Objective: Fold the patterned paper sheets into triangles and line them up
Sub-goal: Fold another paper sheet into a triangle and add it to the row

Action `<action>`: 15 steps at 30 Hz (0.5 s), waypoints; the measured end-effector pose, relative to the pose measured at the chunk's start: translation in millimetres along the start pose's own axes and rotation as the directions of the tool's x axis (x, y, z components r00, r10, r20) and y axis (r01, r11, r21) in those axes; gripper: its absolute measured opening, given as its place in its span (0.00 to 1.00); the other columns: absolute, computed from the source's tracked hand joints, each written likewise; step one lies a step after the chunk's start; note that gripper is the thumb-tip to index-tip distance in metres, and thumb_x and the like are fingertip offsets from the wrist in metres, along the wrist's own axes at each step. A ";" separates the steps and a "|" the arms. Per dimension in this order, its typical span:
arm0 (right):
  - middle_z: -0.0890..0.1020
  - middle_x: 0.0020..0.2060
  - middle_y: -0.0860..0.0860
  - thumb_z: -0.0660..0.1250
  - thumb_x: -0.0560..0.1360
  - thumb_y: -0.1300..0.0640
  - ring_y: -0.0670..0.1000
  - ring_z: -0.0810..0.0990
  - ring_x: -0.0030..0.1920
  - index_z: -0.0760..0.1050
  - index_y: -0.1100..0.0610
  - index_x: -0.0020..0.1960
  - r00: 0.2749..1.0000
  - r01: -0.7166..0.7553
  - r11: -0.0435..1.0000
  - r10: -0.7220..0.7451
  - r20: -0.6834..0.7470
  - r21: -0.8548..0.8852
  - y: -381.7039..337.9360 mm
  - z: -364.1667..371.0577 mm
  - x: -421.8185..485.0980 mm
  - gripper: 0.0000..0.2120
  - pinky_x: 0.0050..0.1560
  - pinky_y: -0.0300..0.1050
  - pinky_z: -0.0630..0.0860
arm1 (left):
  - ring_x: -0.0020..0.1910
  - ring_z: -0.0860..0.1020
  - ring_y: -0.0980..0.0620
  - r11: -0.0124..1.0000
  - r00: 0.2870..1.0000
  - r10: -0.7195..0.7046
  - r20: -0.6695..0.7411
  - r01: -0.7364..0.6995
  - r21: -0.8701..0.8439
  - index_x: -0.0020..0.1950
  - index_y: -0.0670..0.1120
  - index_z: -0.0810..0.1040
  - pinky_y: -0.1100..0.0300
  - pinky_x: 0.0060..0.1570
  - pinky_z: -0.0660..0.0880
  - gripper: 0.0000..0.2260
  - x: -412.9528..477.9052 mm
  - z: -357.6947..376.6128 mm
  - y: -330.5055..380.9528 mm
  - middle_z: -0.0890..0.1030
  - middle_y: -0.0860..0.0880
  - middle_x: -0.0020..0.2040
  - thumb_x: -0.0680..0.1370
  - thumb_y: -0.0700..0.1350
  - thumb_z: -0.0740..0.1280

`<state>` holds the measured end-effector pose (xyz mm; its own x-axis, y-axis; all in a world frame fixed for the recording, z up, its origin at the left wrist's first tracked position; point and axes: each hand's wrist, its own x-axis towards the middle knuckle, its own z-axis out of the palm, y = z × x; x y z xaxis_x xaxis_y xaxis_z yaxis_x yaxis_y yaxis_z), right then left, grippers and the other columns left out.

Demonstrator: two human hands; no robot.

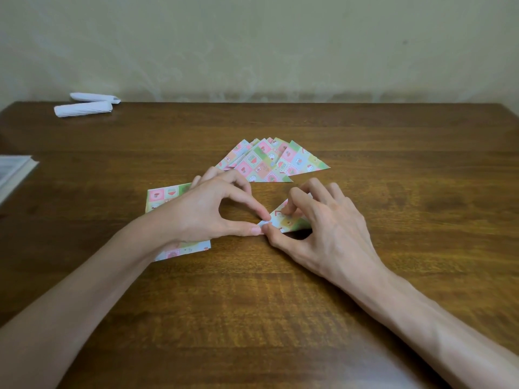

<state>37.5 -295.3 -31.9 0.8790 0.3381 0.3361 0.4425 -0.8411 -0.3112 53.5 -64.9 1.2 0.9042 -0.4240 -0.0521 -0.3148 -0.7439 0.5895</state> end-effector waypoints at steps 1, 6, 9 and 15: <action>0.70 0.46 0.41 0.63 0.71 0.26 0.50 0.69 0.46 0.68 0.45 0.45 1.000 -0.002 1.000 0.002 0.003 -0.004 0.1 0.6 0.6 0.21 0.43 0.49 0.72 | 0.63 0.64 0.63 1.000 1.000 -0.003 0.012 0.003 0.005 0.51 0.75 0.82 0.51 0.69 0.60 0.14 0.2 -1.2 -0.3 0.72 0.63 0.58 0.66 0.70 0.70; 0.70 0.46 0.41 0.62 0.70 0.26 0.50 0.69 0.46 0.67 0.44 0.45 1.000 -0.013 1.000 0.013 0.017 -0.009 -0.5 0.8 1.5 0.22 0.44 0.50 0.72 | 0.64 0.63 0.63 1.000 0.999 -0.002 0.049 0.001 0.024 0.51 0.76 0.81 0.52 0.69 0.59 0.14 0.3 -5.0 -1.1 0.71 0.64 0.59 0.66 0.71 0.69; 0.70 0.46 0.41 0.62 0.69 0.24 0.50 0.69 0.47 0.67 0.44 0.45 1.000 -0.022 1.000 0.022 0.017 -0.009 -1.5 1.4 1.9 0.23 0.45 0.50 0.72 | 0.65 0.62 0.63 1.000 0.998 -0.008 0.066 0.006 0.031 0.52 0.77 0.80 0.52 0.68 0.59 0.14 0.1 -6.0 -2.1 0.70 0.65 0.60 0.67 0.70 0.69; 0.71 0.47 0.42 0.62 0.67 0.24 0.50 0.69 0.48 0.68 0.43 0.45 0.998 -0.040 0.999 0.040 0.044 -0.010 -2.1 2.7 4.7 0.24 0.47 0.51 0.73 | 0.67 0.61 0.62 0.999 0.999 -0.011 0.033 0.010 0.044 0.51 0.77 0.80 0.54 0.66 0.57 0.13 -2.7 -2.9 -2.5 0.70 0.65 0.60 0.68 0.71 0.68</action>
<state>41.2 -290.8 -32.1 0.9030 0.3222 0.2842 0.4055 -0.8579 -0.3156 52.7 -60.4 2.2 0.8977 -0.4322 -0.0852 -0.3184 -0.7703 0.5525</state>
